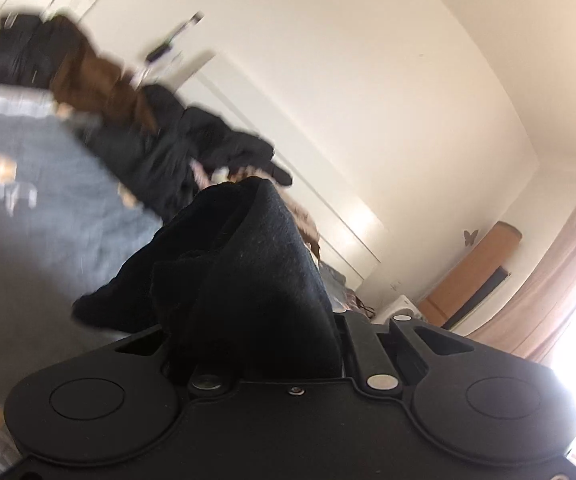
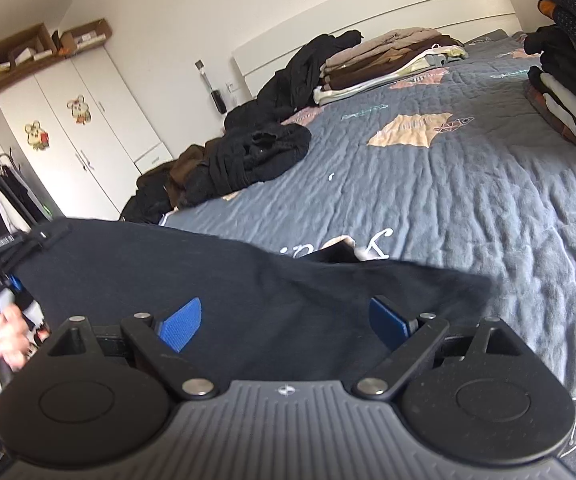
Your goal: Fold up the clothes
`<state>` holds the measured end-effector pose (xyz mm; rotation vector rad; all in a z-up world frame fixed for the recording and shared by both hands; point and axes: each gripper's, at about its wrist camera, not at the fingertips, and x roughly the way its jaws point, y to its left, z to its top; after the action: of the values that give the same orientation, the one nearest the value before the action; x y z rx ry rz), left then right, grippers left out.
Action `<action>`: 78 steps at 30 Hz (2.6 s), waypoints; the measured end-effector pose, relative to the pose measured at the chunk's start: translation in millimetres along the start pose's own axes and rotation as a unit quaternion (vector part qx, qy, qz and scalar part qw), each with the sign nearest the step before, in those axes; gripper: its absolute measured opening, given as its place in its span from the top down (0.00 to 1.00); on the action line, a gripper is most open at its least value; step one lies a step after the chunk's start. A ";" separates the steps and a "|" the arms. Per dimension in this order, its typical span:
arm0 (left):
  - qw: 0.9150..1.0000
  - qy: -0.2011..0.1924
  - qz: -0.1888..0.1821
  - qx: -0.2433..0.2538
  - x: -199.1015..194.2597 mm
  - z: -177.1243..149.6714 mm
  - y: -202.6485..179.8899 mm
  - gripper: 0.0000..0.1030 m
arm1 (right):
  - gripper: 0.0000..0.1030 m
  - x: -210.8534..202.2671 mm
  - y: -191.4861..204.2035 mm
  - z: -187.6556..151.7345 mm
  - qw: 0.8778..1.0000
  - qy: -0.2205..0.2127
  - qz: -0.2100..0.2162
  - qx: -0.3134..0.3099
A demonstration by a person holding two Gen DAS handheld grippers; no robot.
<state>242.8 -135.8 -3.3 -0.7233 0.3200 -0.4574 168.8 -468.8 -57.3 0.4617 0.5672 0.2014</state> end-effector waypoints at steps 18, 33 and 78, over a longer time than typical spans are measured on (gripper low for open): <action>0.946 -0.057 0.090 0.308 -18.8 172.2 -196.4 0.90 | 0.12 -3.9 -10.5 7.6 1.000 -0.009 0.009 0.023; 0.931 0.273 -0.002 0.242 155.5 -261.2 -157.8 0.90 | 0.11 -114.0 -80.1 23.3 0.989 -0.110 -0.035 0.097; 0.889 0.313 0.100 0.317 50.0 -120.0 38.3 0.32 | 0.11 29.8 -16.5 -59.8 0.991 0.126 0.037 -0.023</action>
<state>244.9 -202.8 -121.1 0.1229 0.7988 -0.5514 161.0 -452.4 -123.7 0.4150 0.7921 0.3473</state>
